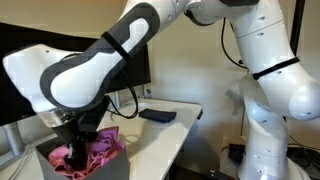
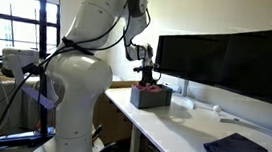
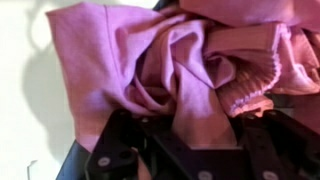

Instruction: Remove the pink shirt from the box then put the black one inside.

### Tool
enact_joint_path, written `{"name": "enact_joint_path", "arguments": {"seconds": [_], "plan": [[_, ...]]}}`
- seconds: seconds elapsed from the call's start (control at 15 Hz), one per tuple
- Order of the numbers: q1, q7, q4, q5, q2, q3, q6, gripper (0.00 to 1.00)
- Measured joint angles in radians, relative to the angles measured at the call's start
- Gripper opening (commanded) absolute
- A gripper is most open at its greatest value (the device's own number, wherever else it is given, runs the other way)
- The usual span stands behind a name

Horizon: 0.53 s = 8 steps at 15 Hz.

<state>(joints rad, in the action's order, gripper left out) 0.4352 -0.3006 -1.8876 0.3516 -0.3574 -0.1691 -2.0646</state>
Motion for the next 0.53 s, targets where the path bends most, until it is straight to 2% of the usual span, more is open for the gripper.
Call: {"name": "enact_joint_path", "arguments": {"seconds": [0.53], "plan": [[-0.003,-0.002,0.106,0.001,0.059,0.004,0.126,0.07]]}}
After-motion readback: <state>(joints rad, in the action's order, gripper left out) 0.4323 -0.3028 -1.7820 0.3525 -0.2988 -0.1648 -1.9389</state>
